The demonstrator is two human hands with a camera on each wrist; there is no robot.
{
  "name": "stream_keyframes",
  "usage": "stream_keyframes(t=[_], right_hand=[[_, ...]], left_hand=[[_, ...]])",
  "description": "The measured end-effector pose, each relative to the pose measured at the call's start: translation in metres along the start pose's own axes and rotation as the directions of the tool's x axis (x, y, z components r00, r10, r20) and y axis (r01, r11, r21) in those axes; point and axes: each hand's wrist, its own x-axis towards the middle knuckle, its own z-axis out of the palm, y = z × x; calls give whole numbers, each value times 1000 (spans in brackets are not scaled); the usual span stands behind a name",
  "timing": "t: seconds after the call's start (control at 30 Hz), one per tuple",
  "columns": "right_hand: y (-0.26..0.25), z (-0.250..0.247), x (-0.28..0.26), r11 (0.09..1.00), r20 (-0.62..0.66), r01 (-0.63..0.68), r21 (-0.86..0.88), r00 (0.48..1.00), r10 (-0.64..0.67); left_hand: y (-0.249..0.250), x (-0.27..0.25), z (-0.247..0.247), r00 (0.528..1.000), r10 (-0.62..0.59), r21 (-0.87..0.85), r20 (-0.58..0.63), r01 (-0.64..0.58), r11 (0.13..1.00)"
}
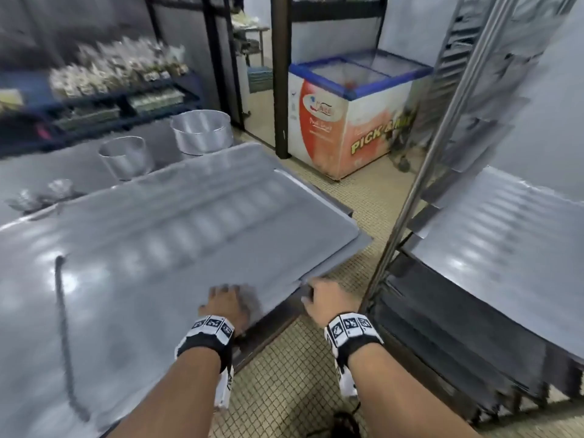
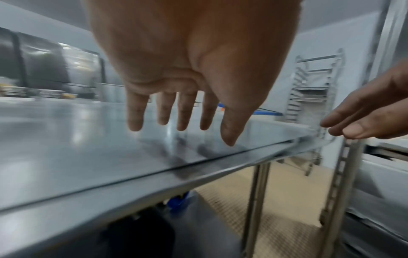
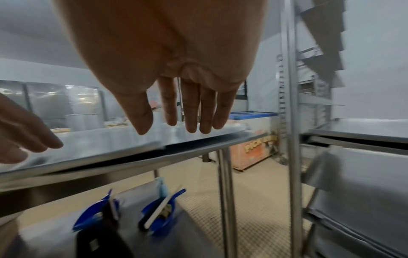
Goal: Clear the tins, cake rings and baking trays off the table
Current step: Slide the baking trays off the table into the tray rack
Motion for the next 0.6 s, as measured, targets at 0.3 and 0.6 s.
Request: stream_keyframes(t=[0.3,0.6], right_hand=[[-88,54,37,970,309,190,-153,941,-136],[-121,56,92,935,348,238,-263,927,-138]], left_hand=[[-109,-65,7,897,-430,-98,100,439,893],[-101,-58,9,857,-497,-114,133,512,851]])
